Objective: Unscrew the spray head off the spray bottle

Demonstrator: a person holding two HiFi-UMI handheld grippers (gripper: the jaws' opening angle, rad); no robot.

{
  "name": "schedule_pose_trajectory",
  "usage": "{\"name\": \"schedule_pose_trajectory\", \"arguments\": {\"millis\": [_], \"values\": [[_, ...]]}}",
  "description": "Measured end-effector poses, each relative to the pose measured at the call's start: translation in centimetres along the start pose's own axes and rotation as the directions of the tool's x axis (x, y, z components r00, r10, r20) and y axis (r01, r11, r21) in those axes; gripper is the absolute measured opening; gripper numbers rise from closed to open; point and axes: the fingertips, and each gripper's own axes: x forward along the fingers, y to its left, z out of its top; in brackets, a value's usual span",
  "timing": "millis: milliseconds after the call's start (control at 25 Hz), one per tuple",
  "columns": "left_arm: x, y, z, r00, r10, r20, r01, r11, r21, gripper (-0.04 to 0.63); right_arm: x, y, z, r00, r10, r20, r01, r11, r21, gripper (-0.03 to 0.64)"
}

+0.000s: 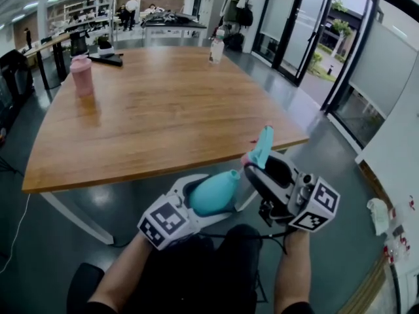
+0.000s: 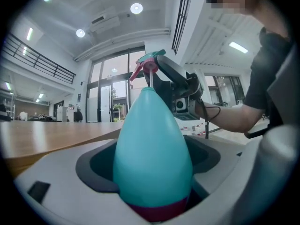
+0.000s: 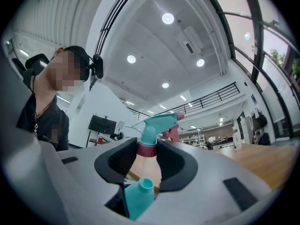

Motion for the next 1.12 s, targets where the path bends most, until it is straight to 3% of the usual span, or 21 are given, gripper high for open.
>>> {"name": "schedule_pose_trajectory", "arguments": {"millis": [320, 720, 880, 1120], "values": [[0.0, 2.0, -1.3, 0.992, 0.11, -0.06, -0.111, 0.994, -0.001, 0.431, 0.2, -2.1, 4.4, 0.992, -0.127, 0.026, 0.129, 0.988, -0.081, 0.143], [0.5, 2.8, -3.2, 0.978, 0.181, -0.105, -0.181, 0.983, 0.013, 0.431, -0.5, -2.8, 7.0, 0.976, -0.211, 0.058, 0.217, 0.968, -0.123, 0.143], [0.6, 2.9, -2.3, 0.977, 0.2, -0.077, -0.2, 0.98, 0.008, 0.431, -1.8, -3.7, 6.6, 0.948, -0.309, 0.074, 0.316, 0.94, -0.131, 0.144], [0.5, 3.4, -0.7, 0.975, 0.22, -0.029, -0.22, 0.975, -0.004, 0.431, -3.6, -5.2, 4.5, 0.88, -0.467, 0.09, 0.476, 0.867, -0.146, 0.144]]}}
